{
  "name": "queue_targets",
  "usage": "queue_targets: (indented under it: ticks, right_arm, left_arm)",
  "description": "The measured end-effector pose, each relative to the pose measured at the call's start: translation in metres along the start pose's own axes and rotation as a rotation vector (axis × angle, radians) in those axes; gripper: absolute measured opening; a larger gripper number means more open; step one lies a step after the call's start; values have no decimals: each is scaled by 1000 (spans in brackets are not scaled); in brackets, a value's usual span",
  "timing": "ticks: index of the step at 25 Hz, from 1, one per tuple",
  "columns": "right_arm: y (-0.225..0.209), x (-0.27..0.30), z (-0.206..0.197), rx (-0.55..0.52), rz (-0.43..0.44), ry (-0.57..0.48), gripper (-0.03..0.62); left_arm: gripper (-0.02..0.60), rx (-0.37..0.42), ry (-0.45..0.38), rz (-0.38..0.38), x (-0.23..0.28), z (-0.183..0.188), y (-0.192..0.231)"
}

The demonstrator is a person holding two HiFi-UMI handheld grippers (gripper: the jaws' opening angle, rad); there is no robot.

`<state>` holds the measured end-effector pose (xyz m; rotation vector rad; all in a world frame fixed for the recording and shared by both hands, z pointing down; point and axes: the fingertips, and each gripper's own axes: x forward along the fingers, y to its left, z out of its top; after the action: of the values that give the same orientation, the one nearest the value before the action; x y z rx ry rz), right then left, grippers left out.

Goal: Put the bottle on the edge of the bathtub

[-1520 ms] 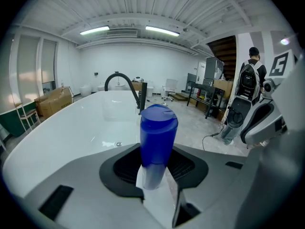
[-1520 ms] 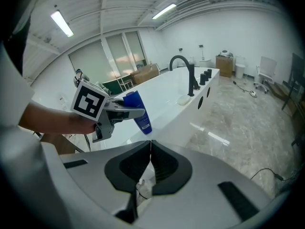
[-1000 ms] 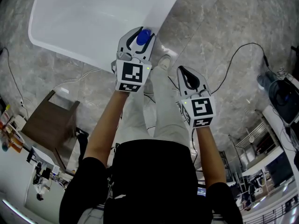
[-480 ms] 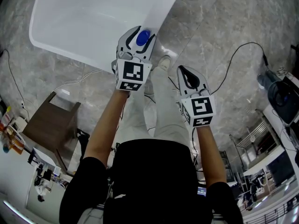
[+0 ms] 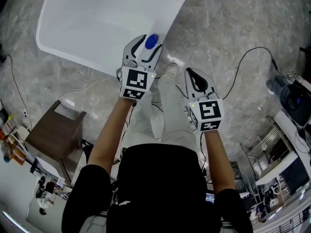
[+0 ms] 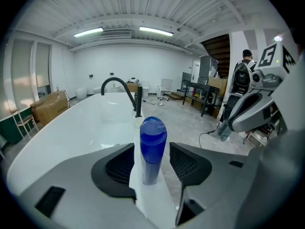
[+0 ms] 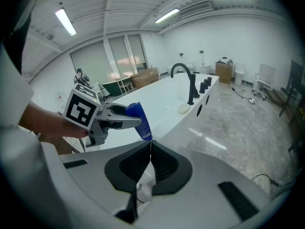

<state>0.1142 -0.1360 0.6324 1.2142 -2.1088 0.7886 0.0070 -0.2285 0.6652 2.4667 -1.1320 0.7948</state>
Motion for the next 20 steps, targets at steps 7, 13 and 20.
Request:
queue_targets:
  ticks: [7,13,20]
  right_arm:
    - [6,-20,29,-7,-36,-51,21]
    - [20,-38,53,-27,-60,-97,21]
    - [55,-73,77,-39,-94,-158,21]
  left_arm:
    - [228,-3,-27,3,-36,20,-3]
    - [191,-8,-14,-36,-71,28,-12]
    - [127,-82,-36,-54,-128,46,-10]
